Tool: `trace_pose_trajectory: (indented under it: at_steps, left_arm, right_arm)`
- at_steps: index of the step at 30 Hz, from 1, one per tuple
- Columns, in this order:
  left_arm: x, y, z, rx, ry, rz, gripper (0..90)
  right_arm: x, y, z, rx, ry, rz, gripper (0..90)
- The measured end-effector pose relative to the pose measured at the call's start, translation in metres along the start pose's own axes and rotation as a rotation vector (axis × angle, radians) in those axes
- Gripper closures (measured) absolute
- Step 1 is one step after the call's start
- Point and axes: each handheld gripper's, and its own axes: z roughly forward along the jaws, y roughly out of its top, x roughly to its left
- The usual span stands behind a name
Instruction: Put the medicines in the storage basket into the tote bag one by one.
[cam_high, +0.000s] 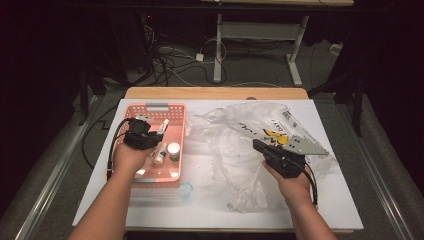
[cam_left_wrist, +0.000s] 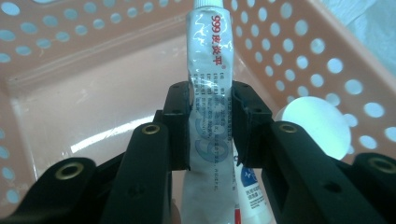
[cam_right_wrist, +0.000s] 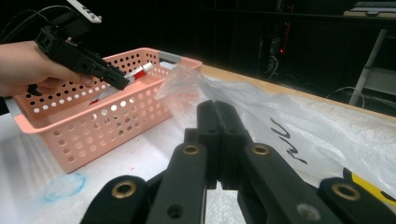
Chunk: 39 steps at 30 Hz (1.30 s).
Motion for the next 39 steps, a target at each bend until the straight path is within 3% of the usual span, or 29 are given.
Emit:
trace_pose_trajectory:
  at_steps: [9, 11, 15, 36, 39]
  left_arm:
    - [-0.004, -0.007, -0.019, -0.094, -0.02, -0.006, 68.6]
    - [-0.006, -0.01, -0.026, -0.123, -0.042, -0.018, 68.6]
    - [-0.015, -0.016, -0.037, -0.165, -0.054, -0.001, 68.6]
    - [-0.047, -0.053, -0.057, -0.261, -0.045, 0.047, 68.6]
    - [-0.049, -0.059, -0.059, -0.301, -0.065, 0.054, 68.6]
  right_arm:
    - [0.001, 0.001, -0.001, -0.005, 0.001, 0.003, 90.0]
    - [0.0, 0.001, -0.001, -0.006, 0.002, -0.003, 90.0]
    - [0.0, 0.001, -0.002, -0.007, 0.005, -0.005, 90.0]
    - [0.004, 0.0, -0.001, -0.001, 0.008, -0.016, 90.0]
    - [0.005, 0.0, -0.001, 0.002, 0.009, -0.02, 90.0]
